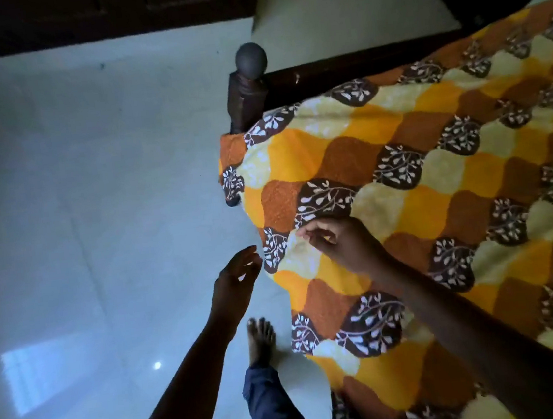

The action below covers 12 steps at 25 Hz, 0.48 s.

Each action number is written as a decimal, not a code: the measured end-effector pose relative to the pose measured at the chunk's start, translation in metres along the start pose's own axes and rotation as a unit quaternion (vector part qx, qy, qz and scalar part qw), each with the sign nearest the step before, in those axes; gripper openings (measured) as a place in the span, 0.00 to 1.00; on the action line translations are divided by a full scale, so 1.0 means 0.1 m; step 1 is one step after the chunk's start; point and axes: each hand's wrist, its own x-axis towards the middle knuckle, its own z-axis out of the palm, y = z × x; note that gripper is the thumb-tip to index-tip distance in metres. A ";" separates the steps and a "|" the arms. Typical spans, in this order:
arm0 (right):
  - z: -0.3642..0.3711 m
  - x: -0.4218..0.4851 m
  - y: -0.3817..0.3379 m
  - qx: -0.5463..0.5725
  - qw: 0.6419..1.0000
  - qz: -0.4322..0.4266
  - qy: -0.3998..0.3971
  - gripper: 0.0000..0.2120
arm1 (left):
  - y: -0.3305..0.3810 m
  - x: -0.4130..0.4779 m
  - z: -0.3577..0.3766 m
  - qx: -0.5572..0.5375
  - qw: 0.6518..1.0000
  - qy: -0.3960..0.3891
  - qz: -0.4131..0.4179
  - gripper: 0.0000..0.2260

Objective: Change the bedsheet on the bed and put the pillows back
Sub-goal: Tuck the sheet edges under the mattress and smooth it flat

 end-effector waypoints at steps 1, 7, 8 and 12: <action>-0.20 0.29 0.03 -0.040 0.998 -0.035 -0.022 0.13 | 0.15 0.16 0.06 0.019 0.999 0.028 0.020 0.13; -0.88 1.93 0.24 -0.242 0.952 -0.189 -0.017 0.14 | 0.88 1.19 0.26 0.071 0.983 0.118 0.120 0.20; -0.90 2.16 0.31 -0.255 0.949 -0.180 -0.037 0.18 | 0.98 1.34 0.27 0.093 0.980 0.125 0.125 0.21; -0.85 2.62 0.47 -0.307 0.938 -0.141 -0.082 0.18 | 1.20 1.71 0.27 0.141 0.984 0.082 0.077 0.23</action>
